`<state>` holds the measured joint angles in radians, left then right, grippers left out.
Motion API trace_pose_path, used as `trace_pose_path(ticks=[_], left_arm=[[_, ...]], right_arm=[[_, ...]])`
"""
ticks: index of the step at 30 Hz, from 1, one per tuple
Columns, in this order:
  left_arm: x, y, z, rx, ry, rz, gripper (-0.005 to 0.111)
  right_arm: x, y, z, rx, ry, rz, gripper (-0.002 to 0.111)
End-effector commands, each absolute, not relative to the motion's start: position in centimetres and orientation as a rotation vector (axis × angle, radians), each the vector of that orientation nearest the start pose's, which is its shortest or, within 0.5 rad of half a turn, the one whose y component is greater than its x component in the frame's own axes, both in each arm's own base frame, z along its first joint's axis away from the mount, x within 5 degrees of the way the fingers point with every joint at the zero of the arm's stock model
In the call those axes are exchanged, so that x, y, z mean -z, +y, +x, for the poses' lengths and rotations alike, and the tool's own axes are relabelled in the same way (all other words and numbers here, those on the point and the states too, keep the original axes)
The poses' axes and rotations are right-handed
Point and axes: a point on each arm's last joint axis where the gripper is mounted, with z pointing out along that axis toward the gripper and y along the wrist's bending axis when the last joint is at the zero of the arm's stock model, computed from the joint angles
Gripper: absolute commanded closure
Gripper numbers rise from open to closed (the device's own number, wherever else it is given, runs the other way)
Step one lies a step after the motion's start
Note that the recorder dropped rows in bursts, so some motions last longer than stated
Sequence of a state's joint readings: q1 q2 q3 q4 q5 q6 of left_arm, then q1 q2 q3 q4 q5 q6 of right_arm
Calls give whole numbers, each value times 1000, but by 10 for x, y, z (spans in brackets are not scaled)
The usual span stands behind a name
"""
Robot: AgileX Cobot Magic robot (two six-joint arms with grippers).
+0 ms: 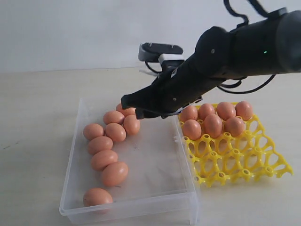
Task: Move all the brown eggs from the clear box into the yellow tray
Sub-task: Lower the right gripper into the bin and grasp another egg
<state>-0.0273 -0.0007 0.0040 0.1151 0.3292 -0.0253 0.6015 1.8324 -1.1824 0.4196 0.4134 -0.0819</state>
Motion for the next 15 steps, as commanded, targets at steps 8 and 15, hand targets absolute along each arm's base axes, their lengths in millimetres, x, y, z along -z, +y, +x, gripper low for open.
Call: trace_pose_path(ticks=[8, 15], left_arm=[[-185, 2, 54, -69, 1796, 71, 107], [-185, 2, 54, -69, 1796, 71, 107]], right_arm=[[-164, 245, 322, -553, 2536, -520, 47], [-172, 272, 340, -559, 2511, -653, 51]])
